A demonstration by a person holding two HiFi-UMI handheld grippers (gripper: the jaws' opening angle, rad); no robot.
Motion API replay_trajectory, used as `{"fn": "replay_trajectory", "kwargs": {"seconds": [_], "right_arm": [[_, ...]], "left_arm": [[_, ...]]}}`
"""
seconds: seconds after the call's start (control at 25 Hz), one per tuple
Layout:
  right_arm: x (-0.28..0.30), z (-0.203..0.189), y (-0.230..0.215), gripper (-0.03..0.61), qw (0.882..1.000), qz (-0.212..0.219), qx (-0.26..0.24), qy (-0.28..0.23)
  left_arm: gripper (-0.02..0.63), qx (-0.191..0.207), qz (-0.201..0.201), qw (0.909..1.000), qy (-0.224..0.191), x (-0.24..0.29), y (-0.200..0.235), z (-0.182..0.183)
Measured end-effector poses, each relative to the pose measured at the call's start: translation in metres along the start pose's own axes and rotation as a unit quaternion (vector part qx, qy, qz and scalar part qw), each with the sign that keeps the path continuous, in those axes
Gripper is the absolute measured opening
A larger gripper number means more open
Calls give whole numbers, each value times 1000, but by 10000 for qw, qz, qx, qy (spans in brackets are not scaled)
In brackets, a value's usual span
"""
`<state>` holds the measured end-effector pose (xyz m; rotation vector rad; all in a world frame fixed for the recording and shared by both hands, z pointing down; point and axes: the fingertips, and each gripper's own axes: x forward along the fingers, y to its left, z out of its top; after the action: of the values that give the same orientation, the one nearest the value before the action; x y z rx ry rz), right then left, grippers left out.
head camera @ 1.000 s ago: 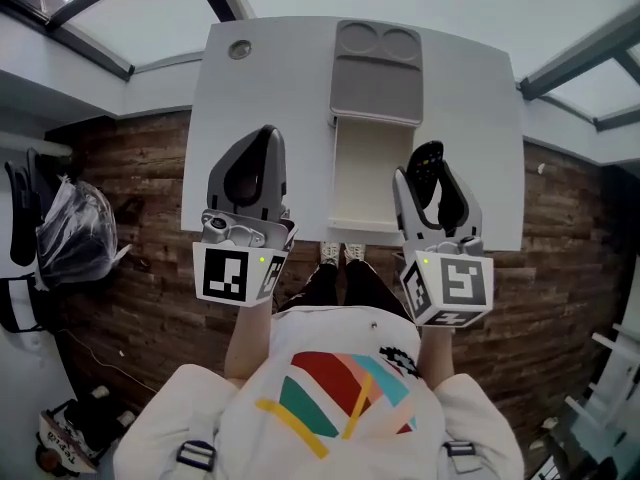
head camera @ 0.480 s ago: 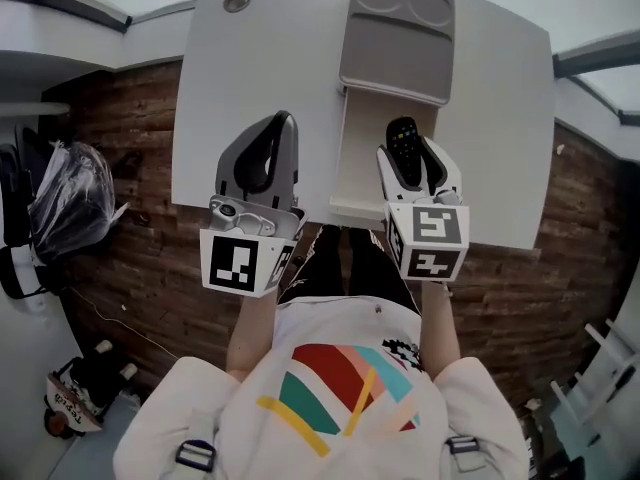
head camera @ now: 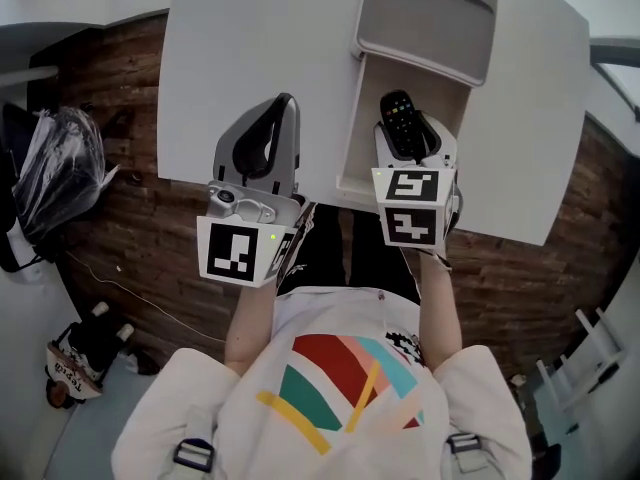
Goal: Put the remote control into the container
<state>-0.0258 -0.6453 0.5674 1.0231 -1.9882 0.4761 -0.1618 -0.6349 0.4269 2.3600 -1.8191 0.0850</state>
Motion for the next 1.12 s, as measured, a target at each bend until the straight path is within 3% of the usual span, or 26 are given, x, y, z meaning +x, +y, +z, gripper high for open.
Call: {"fn": "replay_trajectory", "kwargs": {"seconds": [0.28,0.64,0.92,1.12], "right_arm": [[19,-11,15,249,9984,119,-312,453],[23,-13,15,249,9989,236,-46,413],[13,6,15,250,9996,281,37,-87],[-30,44,-5,249,9966,-79,-58,-815]], "left_arm": [[8,-35,31,10000,23,-1,-1,-4],[8,-50,48,10000,18,-2,-1,-6],[8,2,11,10000,-54,-3,-4,1],[8,153,-35,9993,-335,-3,-8,26]]}}
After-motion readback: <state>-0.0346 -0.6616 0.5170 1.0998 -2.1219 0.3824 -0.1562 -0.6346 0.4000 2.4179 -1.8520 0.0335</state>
